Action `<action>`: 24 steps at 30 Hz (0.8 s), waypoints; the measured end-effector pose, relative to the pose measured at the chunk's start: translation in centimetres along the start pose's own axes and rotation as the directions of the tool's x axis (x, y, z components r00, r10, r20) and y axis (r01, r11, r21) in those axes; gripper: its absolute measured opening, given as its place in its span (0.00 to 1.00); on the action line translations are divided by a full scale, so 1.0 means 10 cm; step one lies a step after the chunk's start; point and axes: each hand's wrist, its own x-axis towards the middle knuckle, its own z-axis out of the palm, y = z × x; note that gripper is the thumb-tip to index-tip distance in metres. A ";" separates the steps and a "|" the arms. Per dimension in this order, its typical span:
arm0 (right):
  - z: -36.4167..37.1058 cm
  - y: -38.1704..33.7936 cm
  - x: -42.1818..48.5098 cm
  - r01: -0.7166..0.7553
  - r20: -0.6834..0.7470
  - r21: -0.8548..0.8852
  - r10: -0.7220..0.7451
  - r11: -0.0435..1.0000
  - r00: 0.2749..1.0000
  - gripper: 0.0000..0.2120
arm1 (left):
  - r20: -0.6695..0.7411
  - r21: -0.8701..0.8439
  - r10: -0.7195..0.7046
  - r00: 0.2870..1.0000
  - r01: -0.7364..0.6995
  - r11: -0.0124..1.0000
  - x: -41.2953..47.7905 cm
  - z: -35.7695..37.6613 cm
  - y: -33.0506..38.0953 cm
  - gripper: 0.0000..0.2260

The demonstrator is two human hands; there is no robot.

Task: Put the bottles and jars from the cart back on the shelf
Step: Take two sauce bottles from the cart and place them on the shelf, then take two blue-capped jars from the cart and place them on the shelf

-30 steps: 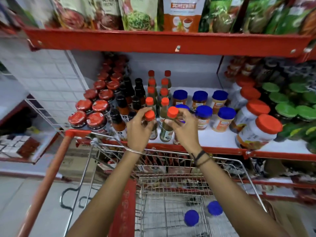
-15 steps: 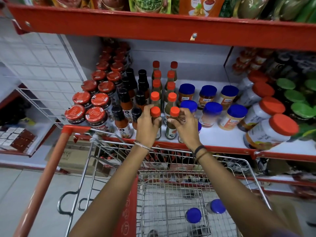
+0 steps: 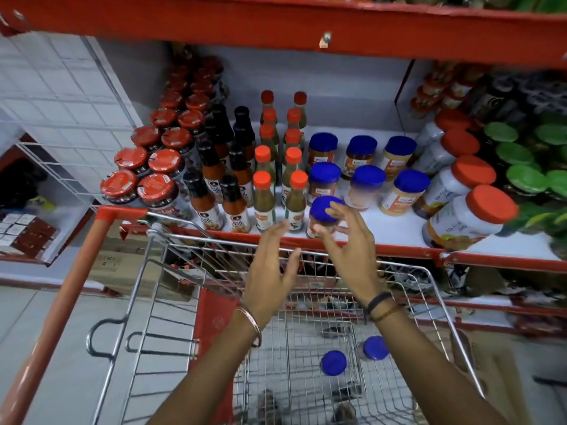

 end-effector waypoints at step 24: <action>-0.22 2.95 -1.58 0.002 0.590 -0.725 0.619 0.689 0.517 0.34 | 0.659 0.487 -0.598 0.456 0.347 0.801 -1.91 2.30 -1.09 0.34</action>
